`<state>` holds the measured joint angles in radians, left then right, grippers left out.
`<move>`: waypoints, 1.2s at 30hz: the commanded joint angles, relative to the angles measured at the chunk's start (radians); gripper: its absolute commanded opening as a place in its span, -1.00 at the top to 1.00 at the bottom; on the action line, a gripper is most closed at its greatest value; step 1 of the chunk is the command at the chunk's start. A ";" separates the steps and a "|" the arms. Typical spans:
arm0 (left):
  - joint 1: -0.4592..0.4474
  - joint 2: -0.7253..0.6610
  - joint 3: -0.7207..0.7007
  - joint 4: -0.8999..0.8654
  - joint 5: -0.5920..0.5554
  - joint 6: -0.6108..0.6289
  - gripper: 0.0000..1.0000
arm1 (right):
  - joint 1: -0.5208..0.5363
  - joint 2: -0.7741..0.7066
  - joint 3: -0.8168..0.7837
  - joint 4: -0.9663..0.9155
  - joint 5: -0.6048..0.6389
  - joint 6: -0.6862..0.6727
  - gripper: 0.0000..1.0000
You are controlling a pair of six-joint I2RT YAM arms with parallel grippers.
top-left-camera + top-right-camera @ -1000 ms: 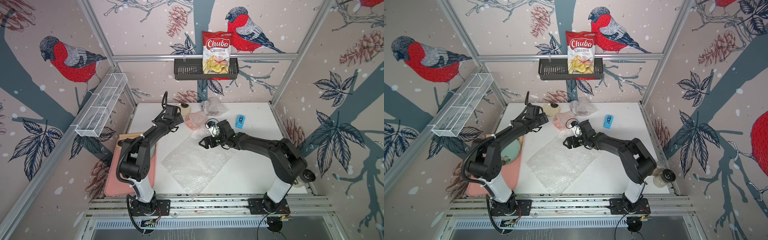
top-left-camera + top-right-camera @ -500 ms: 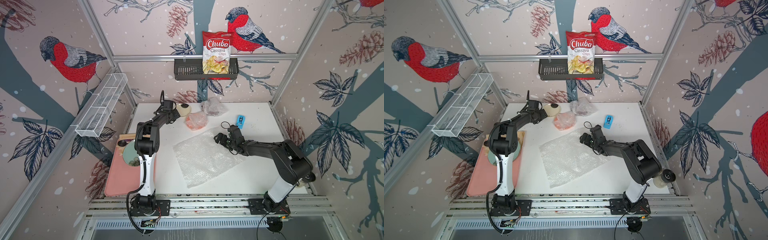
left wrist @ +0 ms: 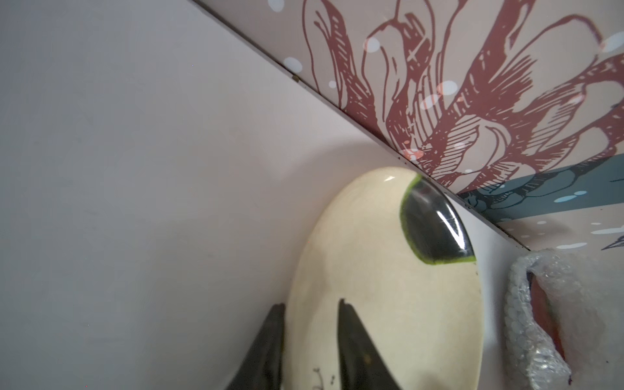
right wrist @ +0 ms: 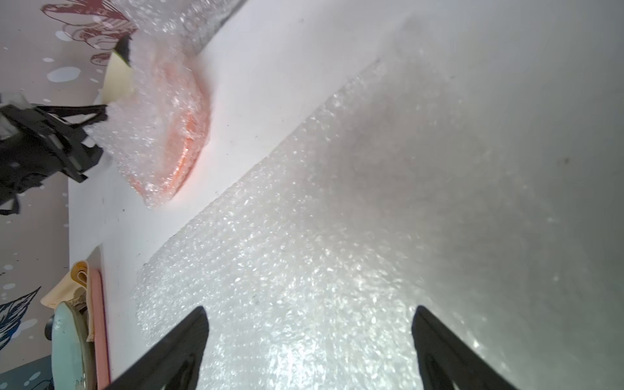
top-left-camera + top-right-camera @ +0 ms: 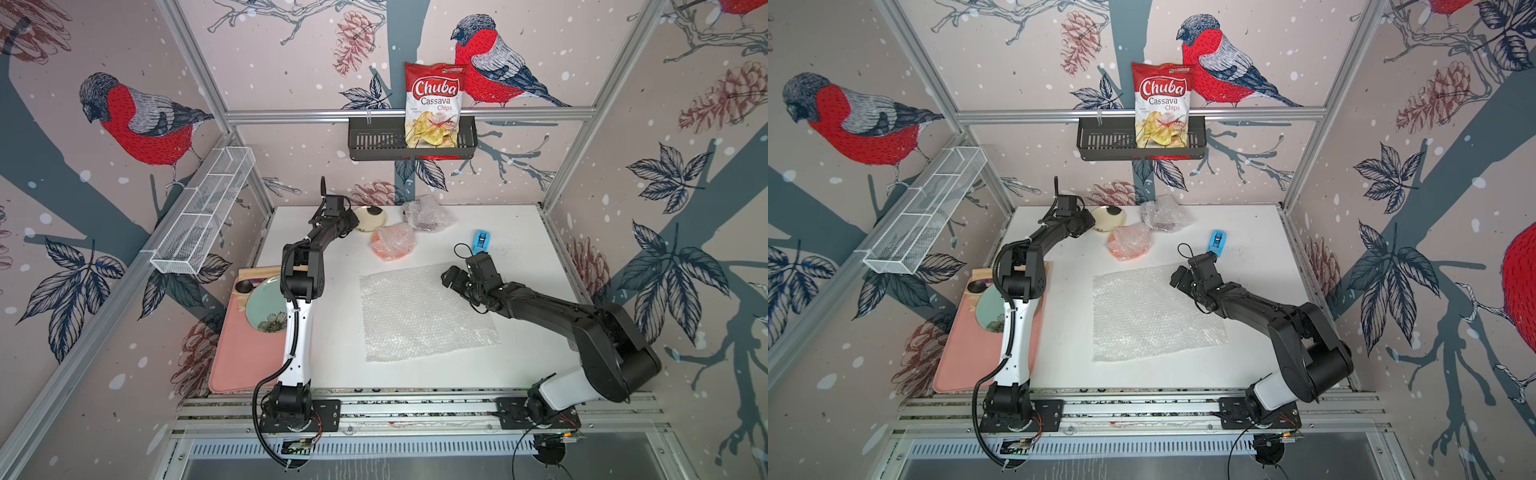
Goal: Wrap dinner plates in bubble wrap
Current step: Adjust the bubble wrap at the center of the board, then pick up the plate at the center of the board.
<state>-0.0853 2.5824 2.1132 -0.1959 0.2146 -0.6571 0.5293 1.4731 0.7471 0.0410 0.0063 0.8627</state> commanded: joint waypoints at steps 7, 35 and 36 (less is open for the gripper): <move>0.038 -0.130 -0.241 0.139 0.036 -0.051 1.00 | -0.129 -0.151 -0.069 -0.011 0.017 -0.062 -0.87; -0.404 -1.319 -1.534 0.322 0.093 -0.234 1.00 | -0.316 -0.269 -0.108 0.011 -0.374 -0.277 -0.94; -0.431 -1.309 -1.561 0.390 0.096 -0.278 1.00 | -0.316 -0.273 -0.110 0.010 -0.382 -0.279 -0.95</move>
<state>-0.4599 1.2743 0.6029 0.0418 0.3149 -0.7986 0.2134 1.2110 0.6376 0.0654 -0.3332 0.6159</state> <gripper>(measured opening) 0.096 0.973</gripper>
